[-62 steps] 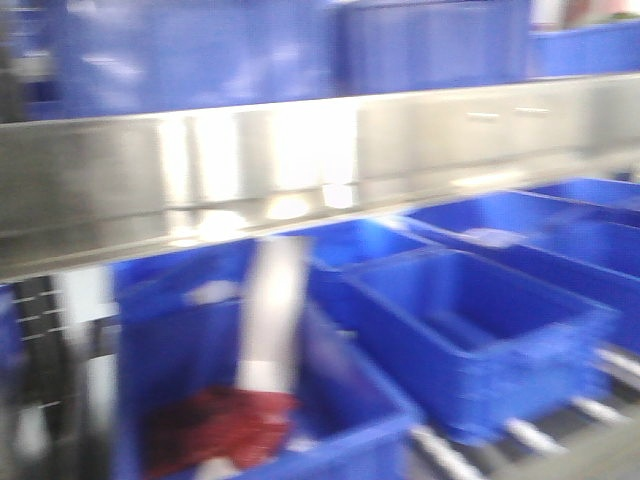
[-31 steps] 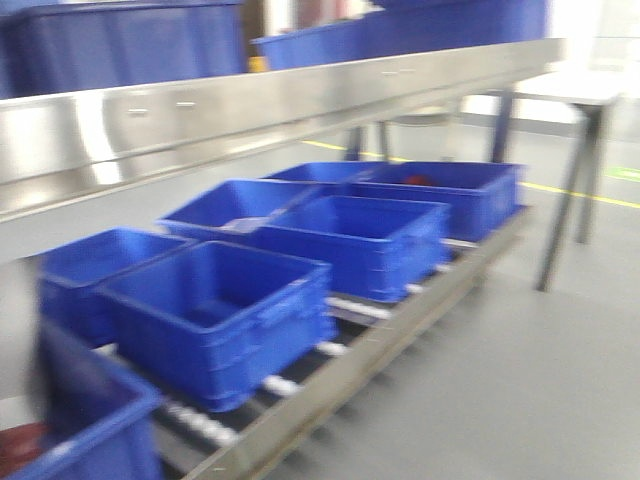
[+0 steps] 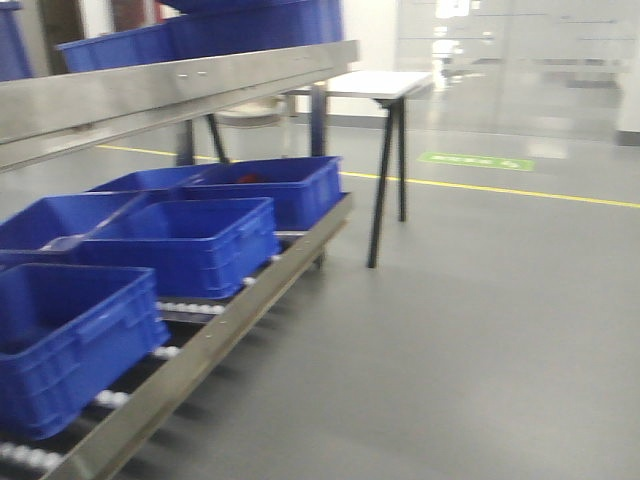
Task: Grab orange capacitor from left shelf to right conveyor
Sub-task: 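Drive the base away from the shelf holding the capacitor in the right gripper, then drive the base across the floor to the red-framed conveyor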
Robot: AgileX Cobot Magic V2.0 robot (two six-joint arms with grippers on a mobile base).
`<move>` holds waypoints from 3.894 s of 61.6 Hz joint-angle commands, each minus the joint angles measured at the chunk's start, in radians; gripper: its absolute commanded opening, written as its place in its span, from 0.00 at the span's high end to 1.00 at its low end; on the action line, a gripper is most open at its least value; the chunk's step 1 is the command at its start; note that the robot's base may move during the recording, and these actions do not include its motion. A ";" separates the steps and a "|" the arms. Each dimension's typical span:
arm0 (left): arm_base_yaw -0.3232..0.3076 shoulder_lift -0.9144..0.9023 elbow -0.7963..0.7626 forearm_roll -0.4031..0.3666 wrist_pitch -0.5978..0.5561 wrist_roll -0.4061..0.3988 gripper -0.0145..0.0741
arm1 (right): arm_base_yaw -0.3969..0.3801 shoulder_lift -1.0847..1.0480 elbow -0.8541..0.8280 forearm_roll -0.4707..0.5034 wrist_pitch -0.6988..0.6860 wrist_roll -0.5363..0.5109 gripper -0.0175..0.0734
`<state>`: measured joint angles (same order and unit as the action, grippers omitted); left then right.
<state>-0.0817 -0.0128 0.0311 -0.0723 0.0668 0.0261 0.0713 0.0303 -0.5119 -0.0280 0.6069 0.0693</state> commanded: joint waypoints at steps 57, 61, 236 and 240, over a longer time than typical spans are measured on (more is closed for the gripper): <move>0.000 -0.011 -0.004 -0.002 -0.091 -0.002 0.98 | 0.002 0.013 -0.034 -0.010 -0.098 -0.001 0.72; 0.000 -0.011 -0.004 -0.002 -0.091 -0.002 0.98 | 0.002 0.013 -0.034 -0.010 -0.098 -0.001 0.72; 0.000 -0.011 -0.004 -0.002 -0.091 -0.002 0.98 | 0.002 0.013 -0.034 -0.010 -0.096 -0.001 0.72; 0.000 -0.011 -0.004 -0.002 -0.091 -0.002 0.98 | 0.002 0.013 -0.034 -0.010 -0.096 -0.001 0.72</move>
<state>-0.0817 -0.0128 0.0311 -0.0723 0.0668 0.0261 0.0713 0.0254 -0.5119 -0.0280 0.6069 0.0693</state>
